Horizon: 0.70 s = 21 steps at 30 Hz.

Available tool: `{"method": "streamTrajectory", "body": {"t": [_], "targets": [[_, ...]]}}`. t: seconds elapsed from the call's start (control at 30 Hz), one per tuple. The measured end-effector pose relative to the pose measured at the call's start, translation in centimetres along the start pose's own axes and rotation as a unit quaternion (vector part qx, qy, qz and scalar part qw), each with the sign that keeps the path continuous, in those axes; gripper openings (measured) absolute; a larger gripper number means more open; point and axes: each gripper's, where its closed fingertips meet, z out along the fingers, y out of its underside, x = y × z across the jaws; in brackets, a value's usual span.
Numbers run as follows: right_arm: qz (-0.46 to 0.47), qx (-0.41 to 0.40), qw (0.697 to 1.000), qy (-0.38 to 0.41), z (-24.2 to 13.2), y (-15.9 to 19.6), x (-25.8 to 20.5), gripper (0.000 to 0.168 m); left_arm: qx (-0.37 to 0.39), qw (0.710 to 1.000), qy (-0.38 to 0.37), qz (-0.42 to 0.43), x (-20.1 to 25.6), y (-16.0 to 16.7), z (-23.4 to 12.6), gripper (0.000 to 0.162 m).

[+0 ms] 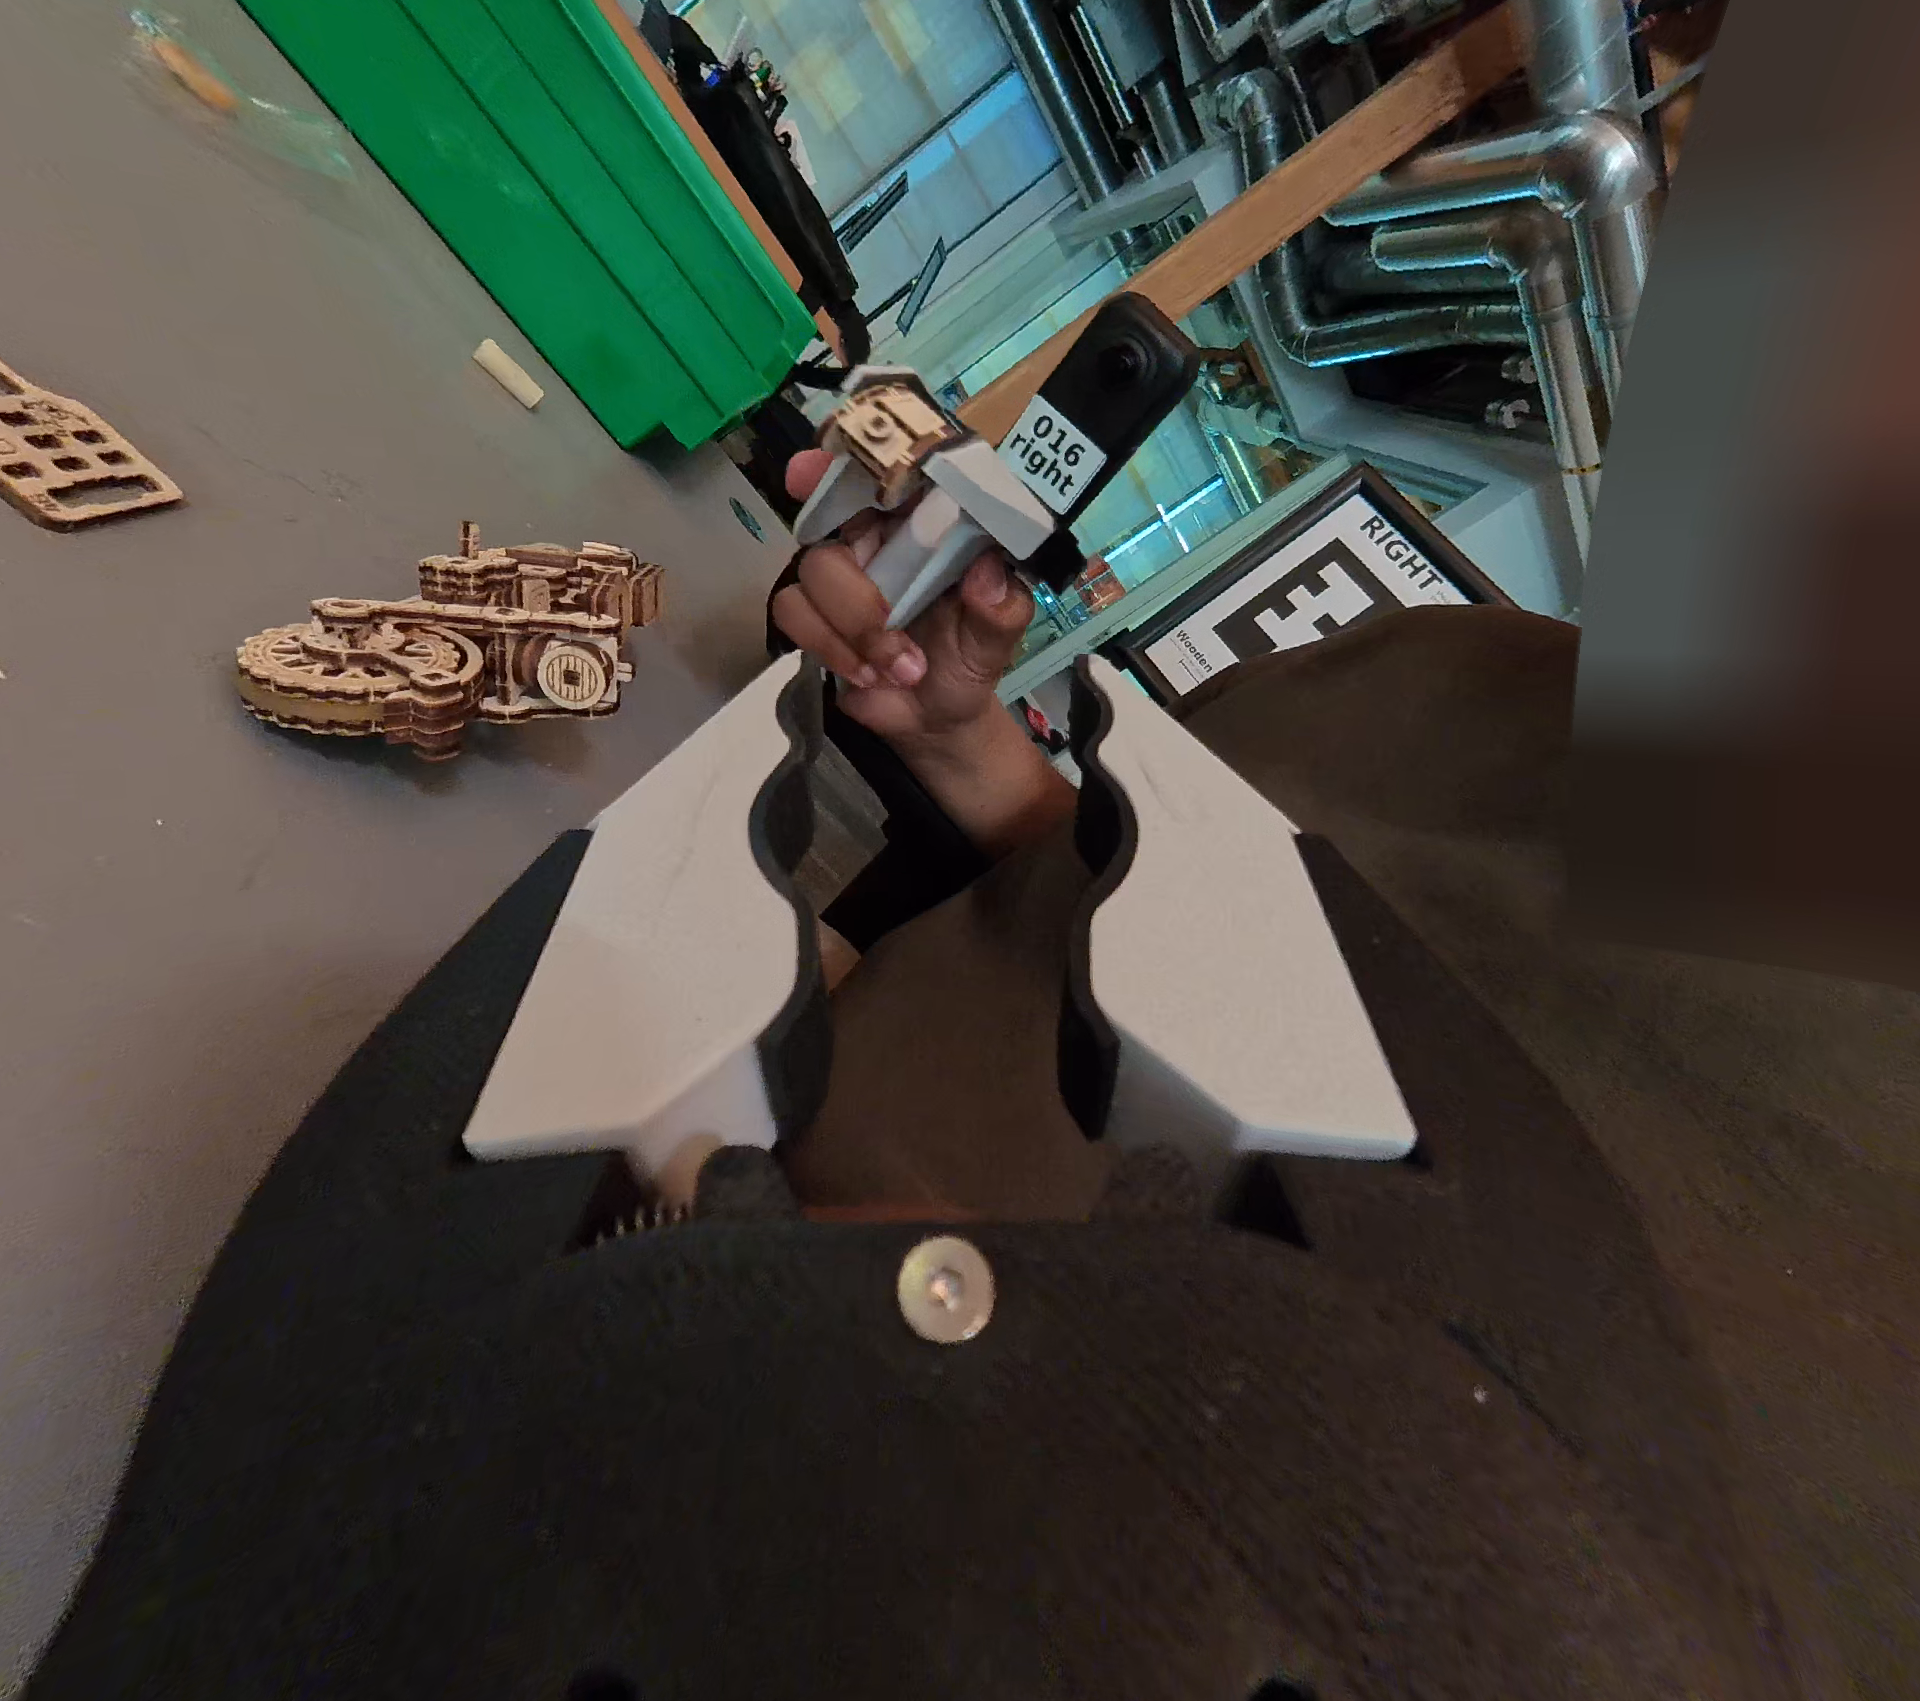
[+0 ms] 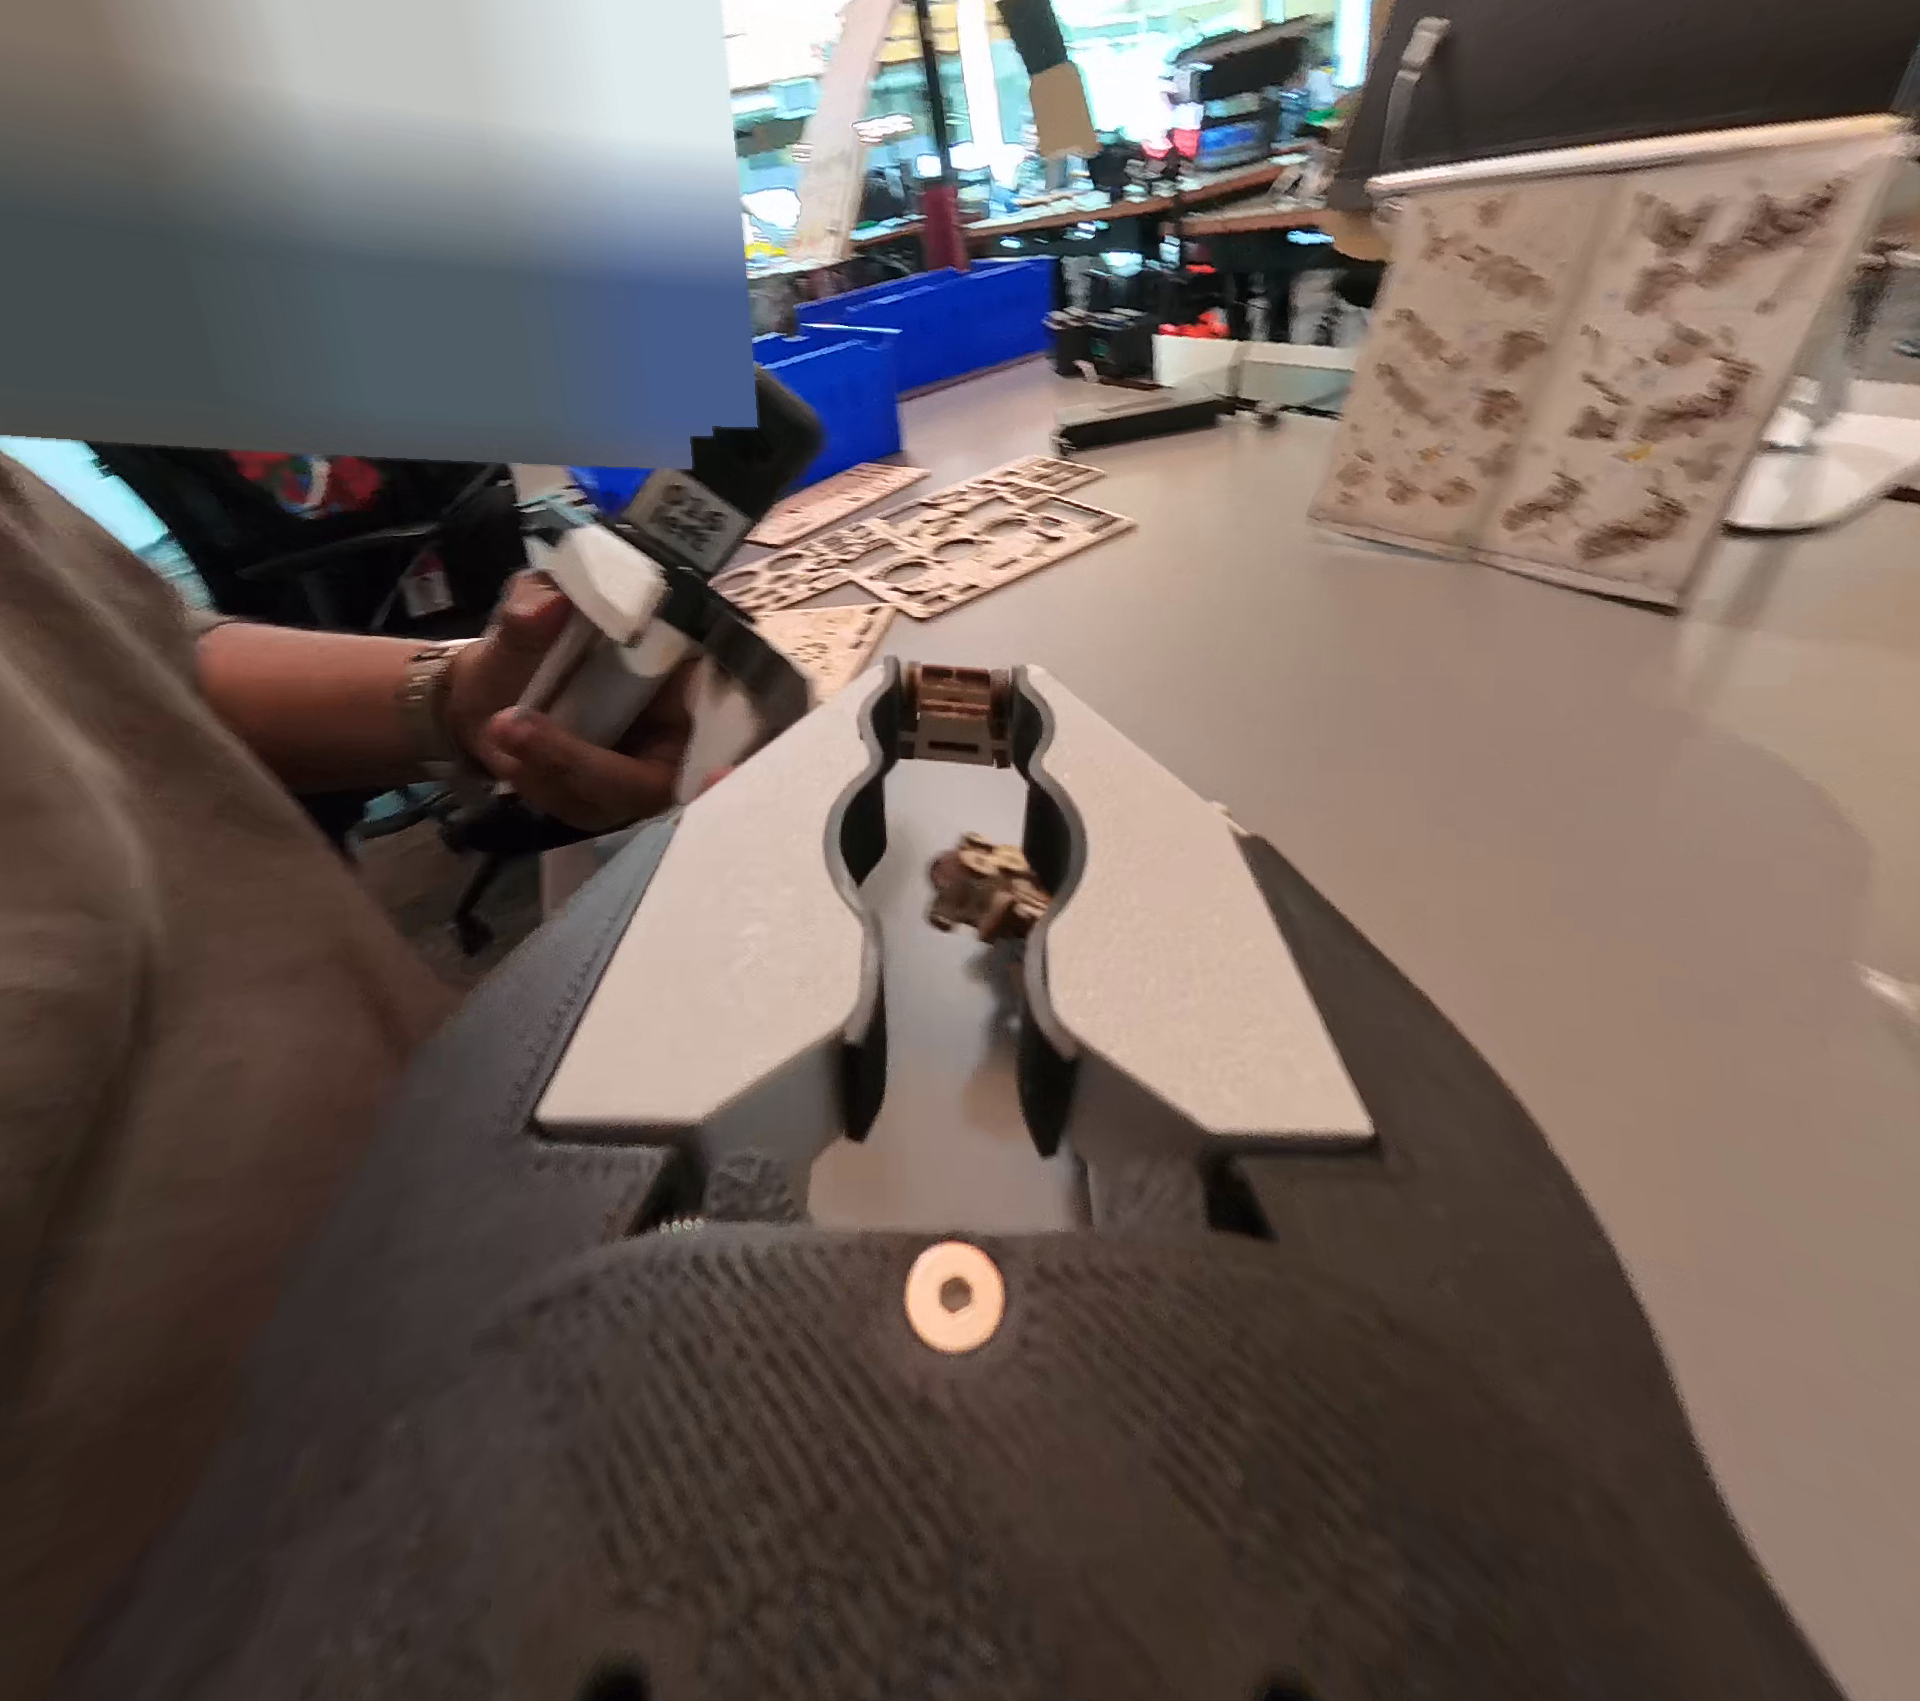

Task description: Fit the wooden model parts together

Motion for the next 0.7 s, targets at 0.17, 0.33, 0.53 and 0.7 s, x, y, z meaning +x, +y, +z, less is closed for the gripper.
{"method": "streamTrajectory", "body": {"t": [0.17, 0.33, 0.53, 0.7], "targets": [[-0.017, 0.000, 0.998, -0.068, 1.0, 0.2, -3.6, 0.019, -0.030, 0.999, 0.020, -0.012, 0.6, 1.3, 0.7, 0.048], [-0.069, -0.034, 0.993, -0.091, 1.5, 1.7, -5.4, 0.018, -0.044, 0.997, 0.050, -0.050, 1.2, 1.9, 0.9, 0.050], [-0.120, -0.063, 0.986, -0.094, 1.9, 2.9, -6.4, 0.019, -0.064, 0.995, 0.052, -0.055, 1.2, 2.6, 1.1, 0.051], [-0.143, -0.084, 0.982, -0.087, 2.1, 3.7, -6.3, 0.019, -0.056, 0.995, 0.058, -0.064, 1.3, 2.3, 0.9, 0.051]]}}
